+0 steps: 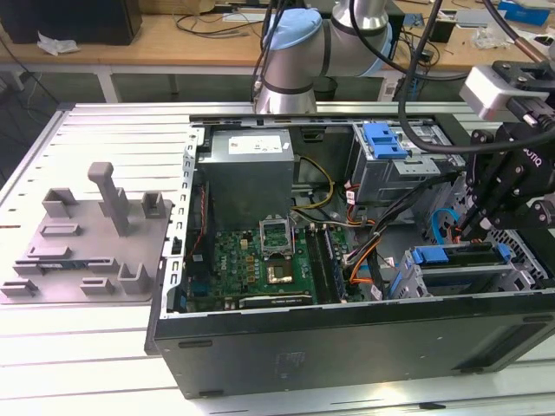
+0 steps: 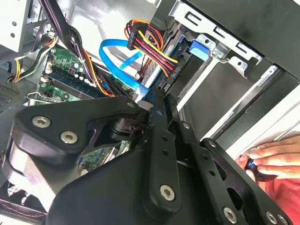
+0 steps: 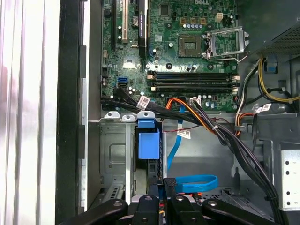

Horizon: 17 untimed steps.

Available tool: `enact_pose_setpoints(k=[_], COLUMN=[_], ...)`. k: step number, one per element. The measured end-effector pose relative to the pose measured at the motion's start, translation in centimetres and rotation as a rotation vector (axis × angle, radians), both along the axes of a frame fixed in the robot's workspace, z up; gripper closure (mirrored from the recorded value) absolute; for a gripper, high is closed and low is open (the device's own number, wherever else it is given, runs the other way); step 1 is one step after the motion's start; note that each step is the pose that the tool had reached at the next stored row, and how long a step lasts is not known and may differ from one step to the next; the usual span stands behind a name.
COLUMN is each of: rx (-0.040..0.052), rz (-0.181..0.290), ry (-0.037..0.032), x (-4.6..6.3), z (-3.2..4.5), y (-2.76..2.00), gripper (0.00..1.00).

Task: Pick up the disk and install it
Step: 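Insert the second disk wire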

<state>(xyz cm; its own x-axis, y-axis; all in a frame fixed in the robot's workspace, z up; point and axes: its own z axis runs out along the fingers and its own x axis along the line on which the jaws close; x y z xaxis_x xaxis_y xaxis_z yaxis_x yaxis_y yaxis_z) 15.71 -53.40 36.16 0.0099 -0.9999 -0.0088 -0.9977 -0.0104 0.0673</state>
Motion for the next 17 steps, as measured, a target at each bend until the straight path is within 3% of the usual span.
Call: enact_pose_setpoints(k=[17], rx=[0.0003], rz=[0.0], ry=[0.0], x=[0.27], z=[-0.29], y=[-0.2], gripper=[0.84])
